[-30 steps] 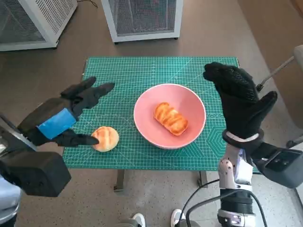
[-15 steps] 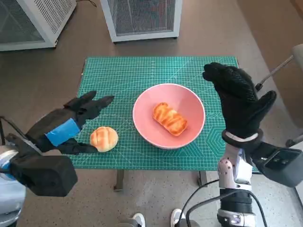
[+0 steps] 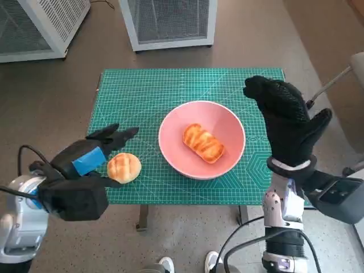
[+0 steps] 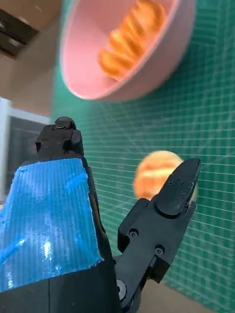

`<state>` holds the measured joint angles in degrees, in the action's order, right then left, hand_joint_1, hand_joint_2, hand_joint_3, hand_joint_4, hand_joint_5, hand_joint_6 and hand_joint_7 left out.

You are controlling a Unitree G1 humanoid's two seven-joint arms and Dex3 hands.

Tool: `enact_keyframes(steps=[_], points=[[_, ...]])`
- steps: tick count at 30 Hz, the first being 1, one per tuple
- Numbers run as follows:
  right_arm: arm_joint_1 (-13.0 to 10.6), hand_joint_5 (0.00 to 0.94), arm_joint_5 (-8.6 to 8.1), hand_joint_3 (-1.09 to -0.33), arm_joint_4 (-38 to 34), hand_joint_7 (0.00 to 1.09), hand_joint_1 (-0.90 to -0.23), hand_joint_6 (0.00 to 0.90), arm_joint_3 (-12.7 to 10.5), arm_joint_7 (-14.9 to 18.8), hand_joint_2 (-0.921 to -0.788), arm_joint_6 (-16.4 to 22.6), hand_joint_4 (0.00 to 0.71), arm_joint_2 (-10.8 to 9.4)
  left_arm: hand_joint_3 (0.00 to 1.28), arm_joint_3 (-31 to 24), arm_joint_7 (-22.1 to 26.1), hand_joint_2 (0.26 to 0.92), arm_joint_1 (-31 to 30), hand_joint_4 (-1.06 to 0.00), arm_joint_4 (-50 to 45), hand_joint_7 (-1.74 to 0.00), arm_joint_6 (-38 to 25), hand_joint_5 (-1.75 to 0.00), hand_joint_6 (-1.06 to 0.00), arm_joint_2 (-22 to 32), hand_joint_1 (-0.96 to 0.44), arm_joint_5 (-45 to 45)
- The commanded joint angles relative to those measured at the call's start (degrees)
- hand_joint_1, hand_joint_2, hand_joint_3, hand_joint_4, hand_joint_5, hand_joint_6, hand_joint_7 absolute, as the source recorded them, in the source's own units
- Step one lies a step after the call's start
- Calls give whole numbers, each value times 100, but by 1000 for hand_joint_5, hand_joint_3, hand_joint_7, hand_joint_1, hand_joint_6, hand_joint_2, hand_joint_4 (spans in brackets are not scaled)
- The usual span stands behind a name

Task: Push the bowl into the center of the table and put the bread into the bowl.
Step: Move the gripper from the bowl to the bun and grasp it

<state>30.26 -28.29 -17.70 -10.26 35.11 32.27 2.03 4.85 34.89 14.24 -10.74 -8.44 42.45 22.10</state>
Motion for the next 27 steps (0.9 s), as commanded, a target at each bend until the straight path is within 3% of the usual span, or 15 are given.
enact_keyframes(steps=[1,16,22,27], points=[[-119,2,-34,-470,-20,581,-417,156,-18,55,-921,-88,369,50,6,210,-95,789,251,-39,427,-44,8,-9,-199,-125,-267,122],[-180,1,-44,-471,128,578,-417,148,-6,18,-921,-200,369,126,7,838,-438,804,723,-136,1690,-37,-207,-24,-267,-512,-180,696],[-190,1,-31,-471,142,579,-418,145,-11,-2,-921,-214,368,137,8,984,-566,816,809,-272,1901,-58,-290,-31,-402,-566,-63,912],[-212,1,-29,-470,186,579,-418,145,-3,-9,-921,-239,369,137,17,1037,-725,851,810,-459,1981,-70,-233,-40,-563,-582,26,1046]])
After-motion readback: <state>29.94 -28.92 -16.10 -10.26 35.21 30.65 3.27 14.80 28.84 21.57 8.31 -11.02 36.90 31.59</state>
